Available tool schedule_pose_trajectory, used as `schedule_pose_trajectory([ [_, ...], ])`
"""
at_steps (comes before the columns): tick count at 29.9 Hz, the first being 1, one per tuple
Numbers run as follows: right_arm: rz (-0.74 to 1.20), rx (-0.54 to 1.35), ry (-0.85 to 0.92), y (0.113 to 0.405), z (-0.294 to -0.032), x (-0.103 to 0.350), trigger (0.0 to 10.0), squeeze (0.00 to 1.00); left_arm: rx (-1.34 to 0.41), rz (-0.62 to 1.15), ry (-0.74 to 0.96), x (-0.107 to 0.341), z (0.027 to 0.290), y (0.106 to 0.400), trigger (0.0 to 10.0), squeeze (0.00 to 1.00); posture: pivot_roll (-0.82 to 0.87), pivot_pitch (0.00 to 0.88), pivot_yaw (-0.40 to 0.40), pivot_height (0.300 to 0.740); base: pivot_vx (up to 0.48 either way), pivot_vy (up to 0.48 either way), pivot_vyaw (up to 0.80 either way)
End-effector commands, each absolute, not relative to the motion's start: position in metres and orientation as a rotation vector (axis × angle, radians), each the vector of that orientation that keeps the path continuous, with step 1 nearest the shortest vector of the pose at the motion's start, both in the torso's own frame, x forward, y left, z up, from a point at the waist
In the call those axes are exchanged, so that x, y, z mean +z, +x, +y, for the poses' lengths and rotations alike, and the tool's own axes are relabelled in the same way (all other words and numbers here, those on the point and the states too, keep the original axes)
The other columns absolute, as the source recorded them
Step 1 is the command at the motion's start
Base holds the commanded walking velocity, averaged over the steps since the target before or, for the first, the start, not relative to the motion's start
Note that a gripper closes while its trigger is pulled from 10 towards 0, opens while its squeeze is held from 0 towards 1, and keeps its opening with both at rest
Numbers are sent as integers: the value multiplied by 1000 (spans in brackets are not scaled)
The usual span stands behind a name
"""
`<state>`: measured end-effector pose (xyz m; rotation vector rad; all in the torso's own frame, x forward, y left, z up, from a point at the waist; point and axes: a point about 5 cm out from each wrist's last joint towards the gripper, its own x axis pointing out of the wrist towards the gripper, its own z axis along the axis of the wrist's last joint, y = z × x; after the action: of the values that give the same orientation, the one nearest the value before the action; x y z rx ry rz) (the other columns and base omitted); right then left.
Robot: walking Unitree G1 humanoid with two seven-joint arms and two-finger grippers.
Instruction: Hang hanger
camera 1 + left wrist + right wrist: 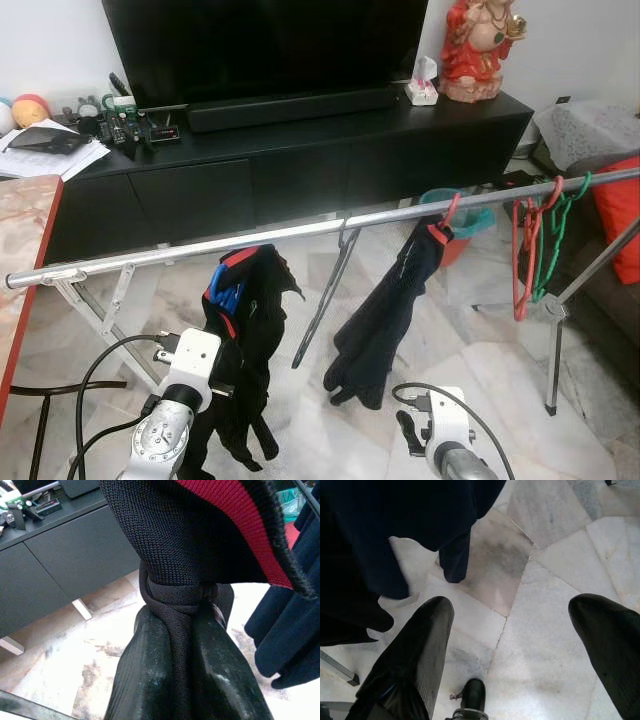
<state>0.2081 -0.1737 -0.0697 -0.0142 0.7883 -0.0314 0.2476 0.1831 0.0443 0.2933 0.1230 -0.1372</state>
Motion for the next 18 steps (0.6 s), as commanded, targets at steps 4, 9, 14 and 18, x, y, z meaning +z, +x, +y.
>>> schedule_pose_trajectory([
  [4,787,-32,-24,208,-176,-69,10000,0,-149,83,303,52,179,249,10000,0,23,0,-31,740,0,0,0],
  [9,787,-31,-24,209,-175,-69,10000,0,-146,121,301,41,180,244,10000,0,24,0,-31,740,0,0,0],
  [14,787,-31,-25,209,-175,-69,10000,0,-142,136,303,37,180,242,10000,0,24,0,-31,740,0,0,0],
  [18,787,-33,-25,208,-176,-69,10000,0,-139,131,301,38,180,241,10000,0,24,0,-34,740,0,0,0],
])
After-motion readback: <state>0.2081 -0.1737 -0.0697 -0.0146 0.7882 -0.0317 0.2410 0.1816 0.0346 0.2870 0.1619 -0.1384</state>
